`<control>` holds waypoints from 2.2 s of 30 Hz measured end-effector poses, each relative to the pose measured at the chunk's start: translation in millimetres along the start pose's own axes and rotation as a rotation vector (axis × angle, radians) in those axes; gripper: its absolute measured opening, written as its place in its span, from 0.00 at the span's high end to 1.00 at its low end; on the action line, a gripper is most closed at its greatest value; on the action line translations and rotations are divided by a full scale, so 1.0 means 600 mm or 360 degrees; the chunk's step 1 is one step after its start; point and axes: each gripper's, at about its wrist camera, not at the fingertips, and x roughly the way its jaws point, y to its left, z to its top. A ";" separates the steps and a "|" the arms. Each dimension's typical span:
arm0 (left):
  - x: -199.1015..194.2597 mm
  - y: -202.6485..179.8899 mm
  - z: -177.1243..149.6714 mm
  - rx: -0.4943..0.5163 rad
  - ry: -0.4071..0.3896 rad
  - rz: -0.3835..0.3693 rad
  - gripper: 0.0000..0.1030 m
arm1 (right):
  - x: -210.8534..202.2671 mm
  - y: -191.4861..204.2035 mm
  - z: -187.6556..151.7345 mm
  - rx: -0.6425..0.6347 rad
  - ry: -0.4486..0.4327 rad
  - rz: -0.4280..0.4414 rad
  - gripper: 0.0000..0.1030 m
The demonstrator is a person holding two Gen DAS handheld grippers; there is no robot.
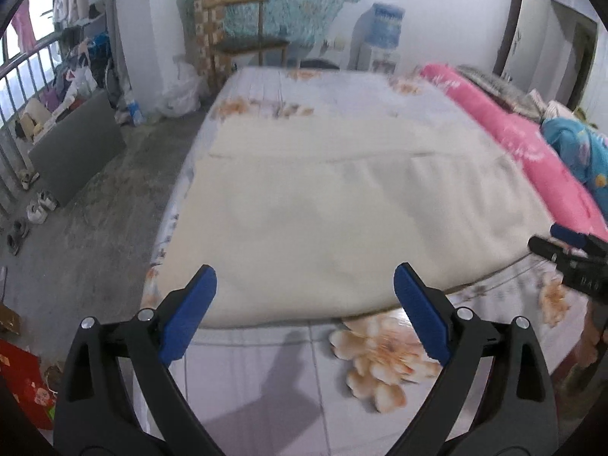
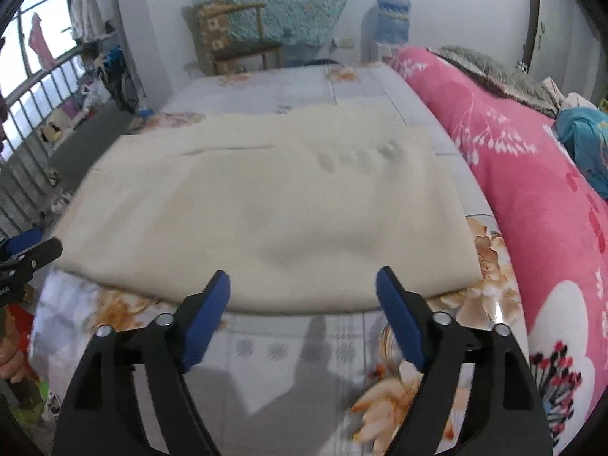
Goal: Fold large clothes
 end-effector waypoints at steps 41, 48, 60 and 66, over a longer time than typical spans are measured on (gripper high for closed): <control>-0.056 -0.123 -0.043 -0.0094 0.0170 0.0352 0.08 | -0.076 0.027 -0.050 0.0048 0.0090 -0.0178 0.06; -0.056 -0.121 -0.040 -0.0094 0.0158 0.0356 0.08 | -0.070 0.045 -0.051 0.0017 0.0122 -0.0150 0.06; -0.053 -0.113 -0.039 -0.0098 0.0166 0.0371 0.08 | -0.075 0.041 -0.042 0.0030 0.0103 -0.0163 0.06; -0.051 -0.109 -0.039 -0.0105 0.0176 0.0369 0.08 | -0.077 0.037 -0.039 0.0043 0.0095 -0.0167 0.06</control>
